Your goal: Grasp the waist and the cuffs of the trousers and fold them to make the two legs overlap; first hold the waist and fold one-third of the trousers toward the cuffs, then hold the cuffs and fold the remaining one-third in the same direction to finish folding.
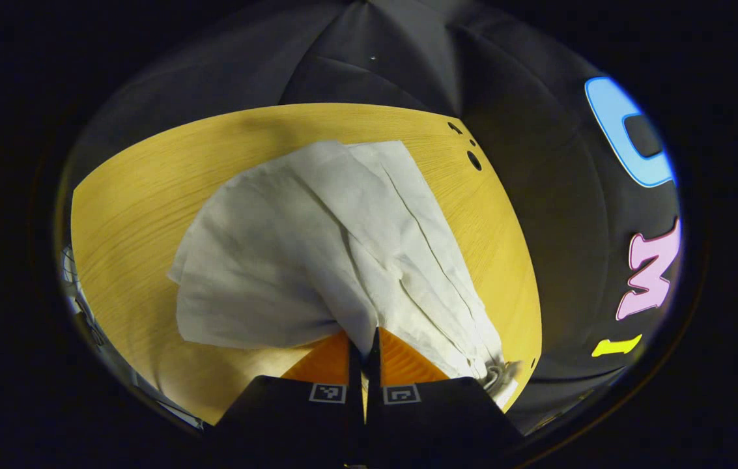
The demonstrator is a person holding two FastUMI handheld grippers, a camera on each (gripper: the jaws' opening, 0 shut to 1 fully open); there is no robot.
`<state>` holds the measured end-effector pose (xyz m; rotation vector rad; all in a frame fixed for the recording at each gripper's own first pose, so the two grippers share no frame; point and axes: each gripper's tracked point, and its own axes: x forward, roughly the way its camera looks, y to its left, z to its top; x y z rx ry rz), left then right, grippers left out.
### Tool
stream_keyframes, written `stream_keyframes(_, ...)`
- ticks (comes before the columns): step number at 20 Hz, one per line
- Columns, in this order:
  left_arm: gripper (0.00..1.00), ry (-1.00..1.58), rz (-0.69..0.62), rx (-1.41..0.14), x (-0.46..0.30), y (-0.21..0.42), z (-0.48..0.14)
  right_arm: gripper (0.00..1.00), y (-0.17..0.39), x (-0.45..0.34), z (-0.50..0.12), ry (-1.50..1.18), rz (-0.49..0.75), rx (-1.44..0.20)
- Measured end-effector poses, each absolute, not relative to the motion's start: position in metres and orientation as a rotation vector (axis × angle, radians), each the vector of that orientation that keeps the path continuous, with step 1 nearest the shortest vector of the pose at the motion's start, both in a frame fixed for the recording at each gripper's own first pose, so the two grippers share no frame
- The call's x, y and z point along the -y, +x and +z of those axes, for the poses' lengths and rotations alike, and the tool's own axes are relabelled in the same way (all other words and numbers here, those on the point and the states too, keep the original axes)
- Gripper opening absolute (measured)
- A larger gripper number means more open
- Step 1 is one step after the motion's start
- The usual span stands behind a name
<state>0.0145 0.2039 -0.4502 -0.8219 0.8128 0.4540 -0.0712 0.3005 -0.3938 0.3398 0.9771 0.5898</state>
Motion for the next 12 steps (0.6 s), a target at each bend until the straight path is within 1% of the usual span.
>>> stream_keyframes(1,0.07,-0.831,0.454,-0.797,-0.204,0.016,-0.449,0.58,-0.067,-0.3,-0.386,0.411,0.571,-0.967)
stream_keyframes(2,0.06,-0.839,0.451,-0.778,-0.205,0.019,-0.446,0.6,-0.063,-0.288,-0.384,0.452,0.538,-0.961)
stream_keyframes(4,0.06,-0.845,0.442,-0.742,-0.204,0.023,-0.44,0.6,-0.06,-0.257,-0.38,0.488,0.467,-0.95)
stream_keyframes(5,0.06,-0.846,0.441,-0.721,-0.204,0.025,-0.435,0.51,-0.058,-0.24,-0.38,0.495,0.429,-0.947)
stream_keyframes(6,0.07,-0.843,0.441,-0.704,-0.203,0.029,-0.431,0.6,-0.061,-0.222,-0.38,0.502,0.394,-0.948)
stream_keyframes(9,0.07,-0.801,0.411,-0.648,-0.196,0.039,-0.411,0.6,-0.069,-0.175,-0.376,0.546,0.302,-0.943)
stream_keyframes(12,0.07,-0.742,0.341,-0.576,-0.174,0.064,-0.382,0.6,-0.082,-0.132,-0.37,0.544,0.234,-0.941)
